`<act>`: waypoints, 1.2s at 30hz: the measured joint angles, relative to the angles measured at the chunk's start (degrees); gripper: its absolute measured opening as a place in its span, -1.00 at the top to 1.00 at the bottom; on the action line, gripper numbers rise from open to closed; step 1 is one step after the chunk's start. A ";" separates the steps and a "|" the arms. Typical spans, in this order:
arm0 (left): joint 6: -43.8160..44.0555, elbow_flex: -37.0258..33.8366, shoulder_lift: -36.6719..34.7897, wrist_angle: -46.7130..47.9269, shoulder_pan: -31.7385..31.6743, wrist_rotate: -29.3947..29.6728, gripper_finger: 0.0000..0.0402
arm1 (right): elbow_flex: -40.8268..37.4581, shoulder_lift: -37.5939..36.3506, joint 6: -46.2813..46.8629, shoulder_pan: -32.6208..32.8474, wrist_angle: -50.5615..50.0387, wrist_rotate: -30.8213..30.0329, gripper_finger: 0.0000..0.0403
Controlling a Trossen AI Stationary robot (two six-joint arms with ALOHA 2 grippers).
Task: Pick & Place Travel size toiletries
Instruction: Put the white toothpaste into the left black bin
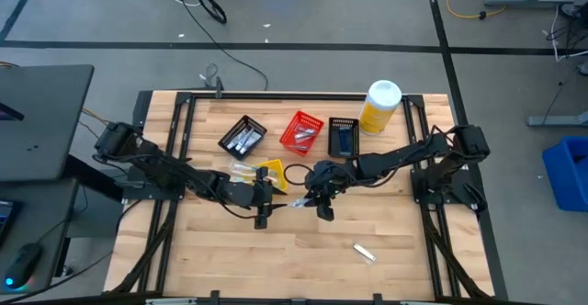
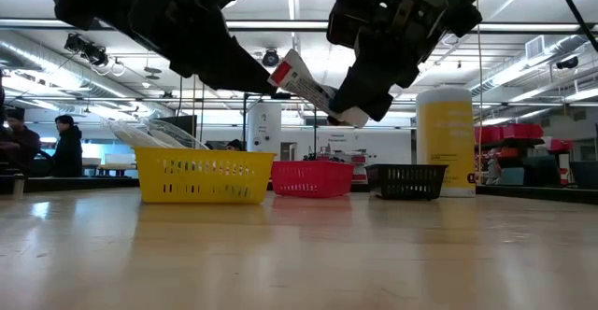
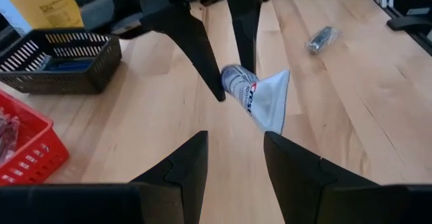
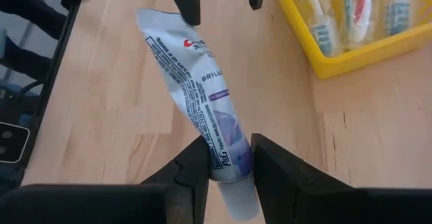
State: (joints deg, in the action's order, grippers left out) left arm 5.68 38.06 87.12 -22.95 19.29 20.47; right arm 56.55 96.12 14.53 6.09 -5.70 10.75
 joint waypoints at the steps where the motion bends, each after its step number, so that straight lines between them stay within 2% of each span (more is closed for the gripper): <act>1: 0.07 0.00 -0.01 0.37 0.00 -0.28 0.24 | 0.00 0.00 0.02 0.00 0.10 0.08 0.49; 13: 2.26 0.02 -0.01 2.25 0.07 -0.50 0.24 | 0.07 -1.38 0.06 -0.07 1.23 0.01 0.49; 30: -4.74 0.09 -0.01 -4.22 0.04 1.25 0.24 | 0.07 -1.13 0.50 -0.17 2.77 -0.21 0.49; 33: -5.14 0.09 -0.01 -4.20 0.04 1.31 0.29 | 0.07 -1.11 0.50 -0.17 3.45 -0.21 0.49; 36: -5.21 0.09 -0.01 -4.16 0.04 1.31 0.44 | 0.07 -1.09 0.53 -0.20 3.35 -0.44 0.49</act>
State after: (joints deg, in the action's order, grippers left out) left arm 0.47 38.15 87.11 -27.11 19.33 21.78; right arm 56.62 95.02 15.06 5.89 -2.35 10.31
